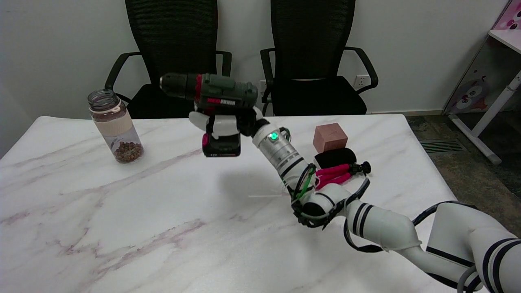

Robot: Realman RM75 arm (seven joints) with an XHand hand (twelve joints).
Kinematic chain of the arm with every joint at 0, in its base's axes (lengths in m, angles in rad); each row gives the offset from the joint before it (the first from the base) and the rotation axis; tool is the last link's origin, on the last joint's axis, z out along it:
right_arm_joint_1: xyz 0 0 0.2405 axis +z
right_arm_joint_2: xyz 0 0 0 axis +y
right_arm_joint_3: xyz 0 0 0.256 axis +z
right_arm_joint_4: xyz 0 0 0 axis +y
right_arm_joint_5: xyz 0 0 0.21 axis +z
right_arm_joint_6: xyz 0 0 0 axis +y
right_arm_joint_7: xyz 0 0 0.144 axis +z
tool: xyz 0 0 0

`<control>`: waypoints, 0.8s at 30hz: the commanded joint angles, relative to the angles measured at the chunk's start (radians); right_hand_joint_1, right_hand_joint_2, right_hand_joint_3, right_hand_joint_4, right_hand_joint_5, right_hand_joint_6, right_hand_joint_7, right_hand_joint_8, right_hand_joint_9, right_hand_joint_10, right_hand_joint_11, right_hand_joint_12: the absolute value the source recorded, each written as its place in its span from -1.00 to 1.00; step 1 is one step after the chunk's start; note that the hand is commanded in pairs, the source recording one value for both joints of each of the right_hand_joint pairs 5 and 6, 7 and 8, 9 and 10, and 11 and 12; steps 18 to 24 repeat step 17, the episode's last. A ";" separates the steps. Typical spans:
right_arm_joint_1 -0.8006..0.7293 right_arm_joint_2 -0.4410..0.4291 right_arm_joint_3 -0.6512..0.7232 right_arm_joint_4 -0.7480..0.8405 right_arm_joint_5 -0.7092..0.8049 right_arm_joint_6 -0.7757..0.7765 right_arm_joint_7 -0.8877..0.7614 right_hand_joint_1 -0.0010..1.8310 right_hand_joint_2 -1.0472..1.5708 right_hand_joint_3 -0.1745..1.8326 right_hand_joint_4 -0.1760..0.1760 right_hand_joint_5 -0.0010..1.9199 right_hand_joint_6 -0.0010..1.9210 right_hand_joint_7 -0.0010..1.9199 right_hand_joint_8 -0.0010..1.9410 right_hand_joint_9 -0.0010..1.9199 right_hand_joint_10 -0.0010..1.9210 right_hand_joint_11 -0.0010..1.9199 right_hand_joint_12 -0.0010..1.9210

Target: Pick up the power screwdriver.

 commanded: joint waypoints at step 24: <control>0.112 0.101 0.103 -0.252 0.117 0.075 -0.288 0.19 1.00 -0.04 0.38 1.00 1.00 1.00 0.98 0.92 0.92 1.00 1.00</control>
